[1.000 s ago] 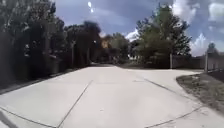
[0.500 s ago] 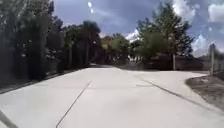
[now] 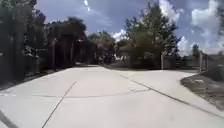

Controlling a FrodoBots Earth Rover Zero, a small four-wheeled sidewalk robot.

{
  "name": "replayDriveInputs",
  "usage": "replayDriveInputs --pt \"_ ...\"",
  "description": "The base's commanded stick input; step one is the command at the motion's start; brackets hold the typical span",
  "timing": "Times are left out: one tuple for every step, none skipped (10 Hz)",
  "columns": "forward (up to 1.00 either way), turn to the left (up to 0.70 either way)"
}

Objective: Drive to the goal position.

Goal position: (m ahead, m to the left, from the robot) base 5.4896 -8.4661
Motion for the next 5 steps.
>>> replayDriveInputs --pt "0.82 -0.33" --pt "0.82 -0.33" --pt "0.82 -0.33" --pt "0.82 -0.33" --pt "0.82 -0.25"
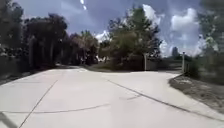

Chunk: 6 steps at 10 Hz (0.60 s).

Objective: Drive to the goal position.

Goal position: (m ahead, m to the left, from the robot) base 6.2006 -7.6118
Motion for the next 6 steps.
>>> replayDriveInputs --pt "0.82 0.0" --pt "0.82 0.0" --pt "0.82 0.0" --pt "0.82 0.0" --pt "0.82 0.0" --pt "0.82 0.0"
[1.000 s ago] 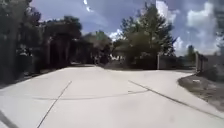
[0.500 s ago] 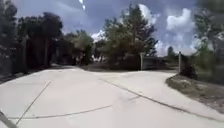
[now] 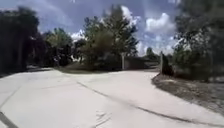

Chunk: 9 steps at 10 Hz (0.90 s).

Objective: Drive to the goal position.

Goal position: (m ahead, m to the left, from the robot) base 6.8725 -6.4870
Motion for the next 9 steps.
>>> replayDriveInputs --pt "0.82 0.0" --pt "0.82 0.0" --pt "0.82 0.0" --pt "0.82 0.0" --pt "0.82 0.0" --pt "0.82 0.0" --pt "0.82 0.0" --pt "0.82 0.0" --pt "0.82 -0.29"
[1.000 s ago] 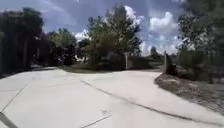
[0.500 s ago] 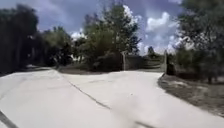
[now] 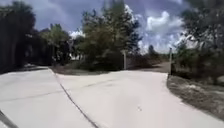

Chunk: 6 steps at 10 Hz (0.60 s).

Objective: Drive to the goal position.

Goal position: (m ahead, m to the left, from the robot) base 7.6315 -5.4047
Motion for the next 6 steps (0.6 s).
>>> replayDriveInputs --pt "0.82 -0.33" --pt "0.82 -0.33" --pt "0.82 -0.33" --pt "0.82 -0.33" --pt "0.82 -0.33" --pt "0.82 -0.14"
